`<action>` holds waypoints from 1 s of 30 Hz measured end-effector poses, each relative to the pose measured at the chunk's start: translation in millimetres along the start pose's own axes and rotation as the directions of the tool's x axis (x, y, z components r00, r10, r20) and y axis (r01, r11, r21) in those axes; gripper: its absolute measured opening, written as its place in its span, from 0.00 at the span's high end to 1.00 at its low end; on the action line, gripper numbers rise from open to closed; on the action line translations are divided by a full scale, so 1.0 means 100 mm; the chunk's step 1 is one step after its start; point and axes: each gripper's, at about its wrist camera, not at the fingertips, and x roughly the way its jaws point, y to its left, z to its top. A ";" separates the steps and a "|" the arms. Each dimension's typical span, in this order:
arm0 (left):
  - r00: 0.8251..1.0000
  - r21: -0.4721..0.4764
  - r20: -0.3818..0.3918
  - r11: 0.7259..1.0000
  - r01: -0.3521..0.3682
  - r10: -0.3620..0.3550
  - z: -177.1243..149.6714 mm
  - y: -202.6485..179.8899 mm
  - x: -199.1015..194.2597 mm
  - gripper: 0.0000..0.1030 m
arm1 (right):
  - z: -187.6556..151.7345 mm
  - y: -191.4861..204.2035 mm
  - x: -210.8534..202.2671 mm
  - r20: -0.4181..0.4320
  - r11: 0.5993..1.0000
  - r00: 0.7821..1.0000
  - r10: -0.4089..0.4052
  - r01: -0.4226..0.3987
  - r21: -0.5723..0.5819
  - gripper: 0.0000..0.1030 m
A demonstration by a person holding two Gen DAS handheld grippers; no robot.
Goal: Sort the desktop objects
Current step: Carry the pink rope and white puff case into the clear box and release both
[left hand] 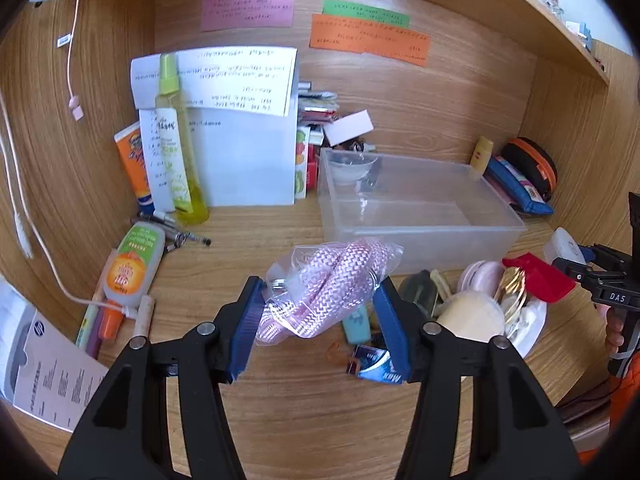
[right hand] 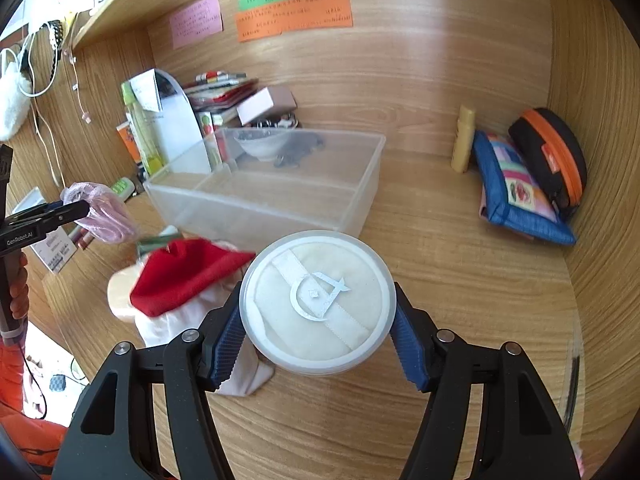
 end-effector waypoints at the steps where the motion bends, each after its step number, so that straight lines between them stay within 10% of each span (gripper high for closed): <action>1: 1.000 0.005 0.011 1.000 0.004 -0.004 0.03 -0.01 -0.02 0.46 | 0.02 0.00 -0.01 0.005 1.000 1.000 0.000 0.000 -0.002 0.40; 30: 0.981 0.040 0.129 0.989 0.140 -0.144 1.07 -0.19 0.31 0.46 | 0.95 0.11 0.39 0.063 0.996 0.997 0.047 -0.043 -0.075 0.40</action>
